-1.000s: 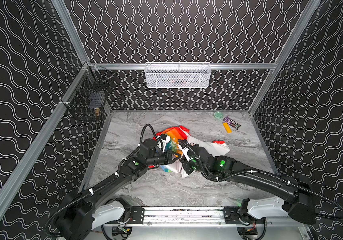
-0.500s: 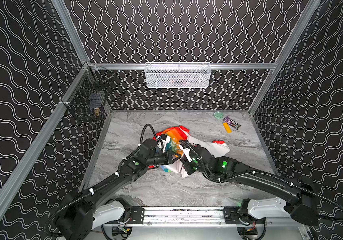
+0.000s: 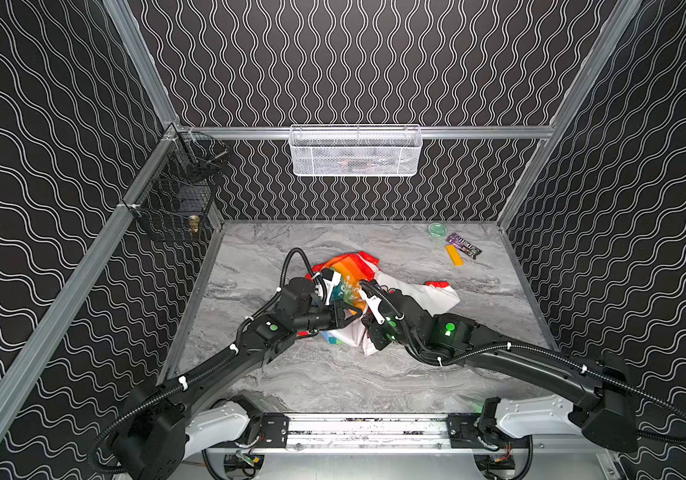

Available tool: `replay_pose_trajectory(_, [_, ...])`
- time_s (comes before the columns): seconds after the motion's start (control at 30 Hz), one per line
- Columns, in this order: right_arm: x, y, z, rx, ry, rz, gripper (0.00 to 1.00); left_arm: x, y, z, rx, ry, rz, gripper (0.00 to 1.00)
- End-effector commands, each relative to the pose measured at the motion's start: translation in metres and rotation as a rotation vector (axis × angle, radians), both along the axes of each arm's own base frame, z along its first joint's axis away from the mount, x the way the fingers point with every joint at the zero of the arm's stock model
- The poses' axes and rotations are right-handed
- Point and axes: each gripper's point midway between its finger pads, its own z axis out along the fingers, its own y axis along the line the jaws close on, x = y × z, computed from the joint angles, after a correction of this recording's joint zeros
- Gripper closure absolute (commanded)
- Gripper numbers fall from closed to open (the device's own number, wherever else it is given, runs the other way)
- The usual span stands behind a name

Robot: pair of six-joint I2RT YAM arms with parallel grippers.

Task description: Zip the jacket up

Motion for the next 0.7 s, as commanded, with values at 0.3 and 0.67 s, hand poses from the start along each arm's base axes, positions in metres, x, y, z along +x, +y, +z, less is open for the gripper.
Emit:
replay_pose_trajectory(0.3, [0.0043, -0.0079, 0.0034, -0.003, -0.025, -0.038, 1.00, -0.0008, -0.0001, 0.0016, 0.000, -0.018, -0.011, 1.00])
replay_pose_trajectory(0.67, [-0.0020, -0.0042, 0.0073, 0.021, -0.017, 0.003, 0.94, -0.0002, 0.0003, 0.0021, 0.001, -0.020, -0.008, 1.00])
